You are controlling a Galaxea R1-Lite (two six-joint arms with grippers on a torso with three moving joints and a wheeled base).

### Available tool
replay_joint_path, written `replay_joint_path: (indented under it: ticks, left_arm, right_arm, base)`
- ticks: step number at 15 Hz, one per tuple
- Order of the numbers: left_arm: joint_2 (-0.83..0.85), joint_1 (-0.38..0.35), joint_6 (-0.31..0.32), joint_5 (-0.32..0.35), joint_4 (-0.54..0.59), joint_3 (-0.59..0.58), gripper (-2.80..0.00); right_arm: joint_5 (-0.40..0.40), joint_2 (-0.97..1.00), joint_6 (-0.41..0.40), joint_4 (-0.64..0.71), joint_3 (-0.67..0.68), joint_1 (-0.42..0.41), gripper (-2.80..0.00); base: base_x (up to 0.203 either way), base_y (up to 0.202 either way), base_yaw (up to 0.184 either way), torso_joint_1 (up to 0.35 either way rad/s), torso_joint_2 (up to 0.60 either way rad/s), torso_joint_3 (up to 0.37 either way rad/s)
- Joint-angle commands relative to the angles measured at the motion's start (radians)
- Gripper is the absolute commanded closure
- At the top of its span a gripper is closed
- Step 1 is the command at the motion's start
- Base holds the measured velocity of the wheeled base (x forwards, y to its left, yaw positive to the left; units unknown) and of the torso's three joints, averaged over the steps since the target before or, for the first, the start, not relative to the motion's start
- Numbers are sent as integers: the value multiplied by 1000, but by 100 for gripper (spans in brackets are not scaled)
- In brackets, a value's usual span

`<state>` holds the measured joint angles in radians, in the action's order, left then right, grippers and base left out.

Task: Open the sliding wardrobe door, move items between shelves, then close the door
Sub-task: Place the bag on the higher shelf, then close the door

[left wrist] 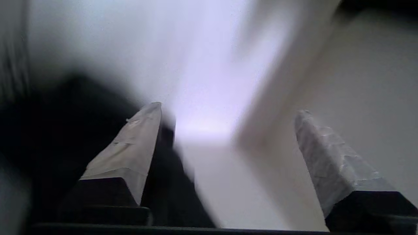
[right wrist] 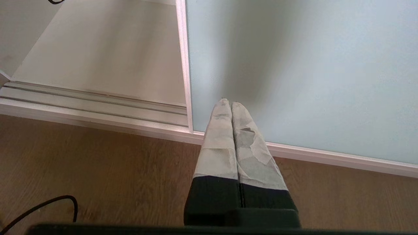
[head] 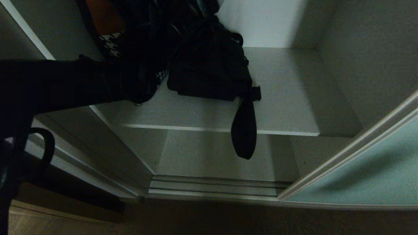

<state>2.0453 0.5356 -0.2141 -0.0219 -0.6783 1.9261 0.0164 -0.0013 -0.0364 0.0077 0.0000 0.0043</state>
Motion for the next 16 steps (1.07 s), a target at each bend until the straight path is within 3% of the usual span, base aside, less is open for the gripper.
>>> replay_joint_path:
  ticks: [1,5,7,10,13,16]
  left_arm:
    - [-56,39,-59,-40,275,-9,-280]
    - [-104,124,-325,-77,887,-22,-280]
    - [-145,183,-455,-58,1110,-38,-280]
    - [-213,235,-552,-33,1198,-115,-280]
    - [-213,246,-562,-40,1198,-224,-280]
    - [-153,249,-559,-16,1119,-272,-280]
  right_arm:
    - [0,0,0,0,0,0,0]
    - [0,0,0,0,1,0,0]
    - [0,0,0,0,0,0,0]
    - [0,0,0,0,0,0,0]
    - [0,0,0,0,0,0,0]
    - [0,0,0,0,0,0,0]
  base:
    - [0,0,0,0,0,0]
    - [0,0,0,0,0,0]
    - [0,0,0,0,0,0]
    - [0,0,0,0,0,0]
    - [0,0,0,0,0,0]
    - [0,0,0,0,0,0]
